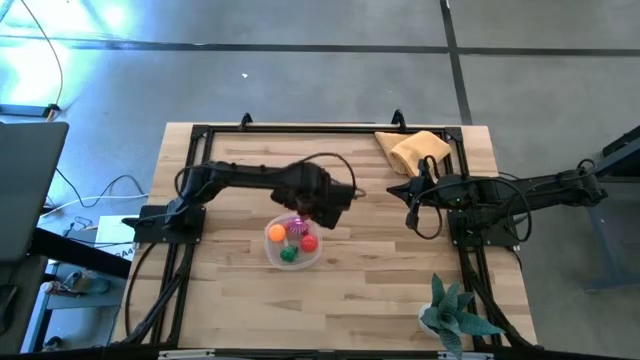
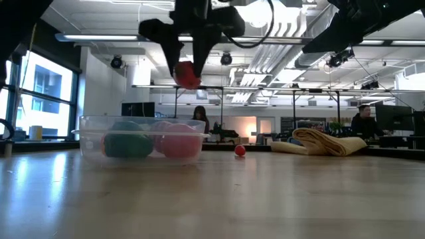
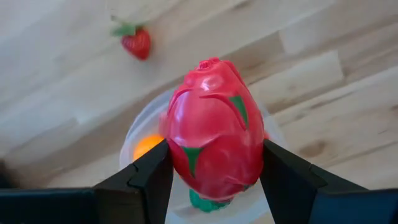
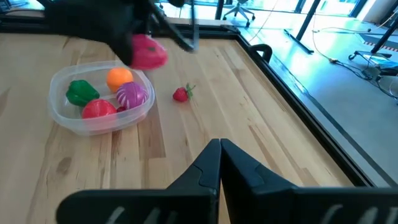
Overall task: Pick and placing Produce into tupperware
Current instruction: Put the dragon fruit into the transparent container
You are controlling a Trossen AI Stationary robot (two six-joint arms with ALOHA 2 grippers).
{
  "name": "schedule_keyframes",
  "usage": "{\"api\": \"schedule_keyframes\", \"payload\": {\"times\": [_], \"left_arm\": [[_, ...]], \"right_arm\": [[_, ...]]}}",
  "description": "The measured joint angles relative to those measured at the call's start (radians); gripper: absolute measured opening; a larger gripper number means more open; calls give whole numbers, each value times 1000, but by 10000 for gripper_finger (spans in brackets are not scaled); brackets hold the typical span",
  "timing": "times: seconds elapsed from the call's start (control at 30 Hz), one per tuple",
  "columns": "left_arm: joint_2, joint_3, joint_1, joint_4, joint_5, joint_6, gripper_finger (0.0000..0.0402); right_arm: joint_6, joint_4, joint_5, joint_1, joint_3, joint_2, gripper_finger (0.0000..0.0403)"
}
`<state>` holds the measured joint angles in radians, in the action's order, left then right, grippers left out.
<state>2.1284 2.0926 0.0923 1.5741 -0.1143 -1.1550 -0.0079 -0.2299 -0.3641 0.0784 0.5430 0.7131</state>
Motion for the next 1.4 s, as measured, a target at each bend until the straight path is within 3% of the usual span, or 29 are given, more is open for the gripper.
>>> {"api": "schedule_keyframes", "payload": {"times": [0.3,0.73,1.13,1.4], "left_arm": [[-121,-211,-78,-10,-3,-137,193],[-288,-594,-139,-372,44,-188,193],[-293,-755,-154,-598,79,-219,193],[-293,-761,-154,-606,92,-226,210]], "right_arm": [[0,1,0,0,0,0,0],[0,1,0,0,0,0,0],[0,-8,0,0,0,0,0],[0,-9,0,0,0,0,0]]}}
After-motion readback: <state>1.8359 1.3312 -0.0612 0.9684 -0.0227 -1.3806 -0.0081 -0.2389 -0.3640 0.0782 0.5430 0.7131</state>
